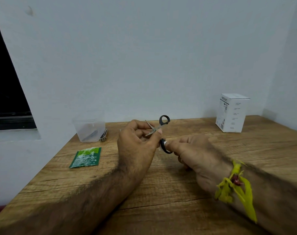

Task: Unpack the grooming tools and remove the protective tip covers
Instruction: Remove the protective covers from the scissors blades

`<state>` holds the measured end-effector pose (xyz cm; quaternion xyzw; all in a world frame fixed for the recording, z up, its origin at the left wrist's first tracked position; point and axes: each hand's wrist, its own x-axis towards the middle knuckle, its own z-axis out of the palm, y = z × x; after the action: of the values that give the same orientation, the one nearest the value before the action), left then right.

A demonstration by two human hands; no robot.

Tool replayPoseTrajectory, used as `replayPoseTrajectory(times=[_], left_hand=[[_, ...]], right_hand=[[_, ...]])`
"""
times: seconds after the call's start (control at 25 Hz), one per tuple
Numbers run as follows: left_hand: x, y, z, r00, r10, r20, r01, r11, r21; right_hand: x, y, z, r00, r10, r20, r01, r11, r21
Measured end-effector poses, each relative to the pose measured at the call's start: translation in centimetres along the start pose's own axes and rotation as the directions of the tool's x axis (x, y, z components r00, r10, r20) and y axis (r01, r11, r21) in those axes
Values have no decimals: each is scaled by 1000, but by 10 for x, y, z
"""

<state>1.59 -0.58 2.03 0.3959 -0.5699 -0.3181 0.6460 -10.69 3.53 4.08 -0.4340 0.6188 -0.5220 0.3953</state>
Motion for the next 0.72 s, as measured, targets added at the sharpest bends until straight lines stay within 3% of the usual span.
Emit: replayPoseTrajectory(times=[0.12,0.28,0.4,0.52,0.72], left_hand=[[2,-3,-1,1000,-8,-2,7,1000,-30],[3,-4,0,1000,-16,-6,15,999,-41],[5,-6,-1,1000,-24,12,25,999,-40],[7,-9,-4,998,-46,37,46,999,4],[10,-14,-5,994,-74,86,74,997,8]], right_hand=[[6,2,-1,999,34,-27,-32,996,80],[9,3,-4,1000,-10,16,10,1000,10],[9,7,-12,979,-152,134,160,985,-56],[9,9,-22,818,-386,426,517,819,-251],[26,9,-32,586,-492,644,806,435,-401]])
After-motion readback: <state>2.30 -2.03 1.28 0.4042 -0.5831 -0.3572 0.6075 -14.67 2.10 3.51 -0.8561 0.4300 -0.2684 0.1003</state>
